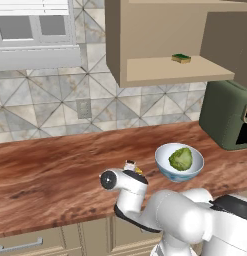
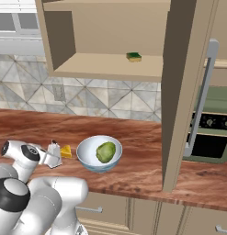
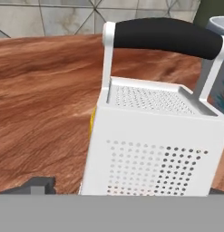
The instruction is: Pick the cheese from the fridge and the cheese grater from the cabinet and place them next to the salad bowl.
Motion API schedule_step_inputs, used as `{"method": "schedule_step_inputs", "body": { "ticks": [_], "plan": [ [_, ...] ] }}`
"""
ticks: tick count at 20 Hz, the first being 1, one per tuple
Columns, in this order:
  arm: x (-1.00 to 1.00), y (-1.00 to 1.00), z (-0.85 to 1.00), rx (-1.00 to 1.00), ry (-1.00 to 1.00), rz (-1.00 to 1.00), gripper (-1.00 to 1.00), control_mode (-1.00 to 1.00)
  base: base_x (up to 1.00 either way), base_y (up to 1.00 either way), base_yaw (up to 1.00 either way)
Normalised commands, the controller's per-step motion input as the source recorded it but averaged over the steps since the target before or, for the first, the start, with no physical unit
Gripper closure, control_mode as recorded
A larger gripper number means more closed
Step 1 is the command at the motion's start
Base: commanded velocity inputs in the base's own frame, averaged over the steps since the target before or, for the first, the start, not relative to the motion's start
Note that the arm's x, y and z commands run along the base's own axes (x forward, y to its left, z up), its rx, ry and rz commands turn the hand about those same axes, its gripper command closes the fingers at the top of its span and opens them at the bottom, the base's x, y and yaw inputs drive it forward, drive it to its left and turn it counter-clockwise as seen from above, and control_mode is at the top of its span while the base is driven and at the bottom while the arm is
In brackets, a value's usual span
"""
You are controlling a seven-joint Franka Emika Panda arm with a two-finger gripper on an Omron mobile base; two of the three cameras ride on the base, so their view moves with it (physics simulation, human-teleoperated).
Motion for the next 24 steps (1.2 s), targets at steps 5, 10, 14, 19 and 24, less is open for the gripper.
{"method": "schedule_step_inputs", "body": {
  "ticks": [5,10,14,19,24],
  "plan": [
    [-0.11,0.00,-0.10,0.00,0.00,0.00,-1.00,-1.00,0.00,0.00,0.00],
    [-0.12,0.00,0.00,0.00,0.00,0.00,-1.00,-1.00,0.00,0.00,0.00],
    [-0.08,0.00,0.00,0.00,0.00,0.00,-1.00,-1.00,0.00,0.00,0.00],
    [-0.08,0.00,0.00,0.00,0.00,0.00,-1.00,-1.00,0.00,0.00,0.00],
    [-0.06,0.03,0.00,0.00,0.00,0.00,-1.00,-1.00,0.00,0.00,0.00]
  ]
}}
